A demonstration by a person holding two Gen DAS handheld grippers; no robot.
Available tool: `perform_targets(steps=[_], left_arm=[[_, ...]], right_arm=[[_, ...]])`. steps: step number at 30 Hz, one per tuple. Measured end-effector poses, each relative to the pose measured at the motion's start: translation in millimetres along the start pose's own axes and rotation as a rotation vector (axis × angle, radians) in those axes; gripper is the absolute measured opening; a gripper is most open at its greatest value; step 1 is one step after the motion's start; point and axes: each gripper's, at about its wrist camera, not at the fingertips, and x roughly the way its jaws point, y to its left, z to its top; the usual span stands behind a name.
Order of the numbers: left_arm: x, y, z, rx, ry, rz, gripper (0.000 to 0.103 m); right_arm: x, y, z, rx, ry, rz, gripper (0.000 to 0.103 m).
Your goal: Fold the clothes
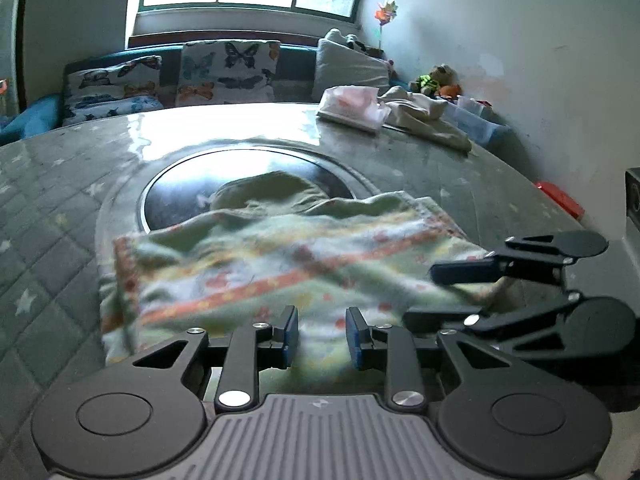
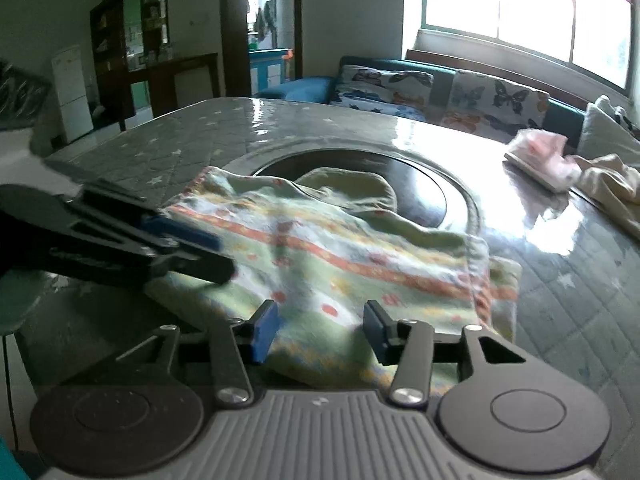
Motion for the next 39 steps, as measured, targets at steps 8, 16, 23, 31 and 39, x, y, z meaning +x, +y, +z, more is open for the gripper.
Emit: perform_targets(steps=[8,16,23,31,39], left_arm=[[-11,13,-12,-0.054,-0.020,0.023,0.029],[-20,32,-21,-0.099,-0.024,0.078,0.032],[-27,18,-12,-0.075,-0.037,0.047,0.032],[-8,-10,-10,-0.005,-0.017,0.005,0.032],[-5,-10,-15,0.017,-0.016,0.011,0.033]], right_arm=[[-15,-17,-18,0.067,0.002,-0.049,0.060],[-30,-27,-29,0.075,0.008,-0.082,0.060],[-37,-23,-12,0.061,-0.052,-0.111,0.067],[-3,-13,-3,0.035,-0.031,-0.095,0.071],[-10,-19,-10,0.022,-0.028,-0.121,0.076]])
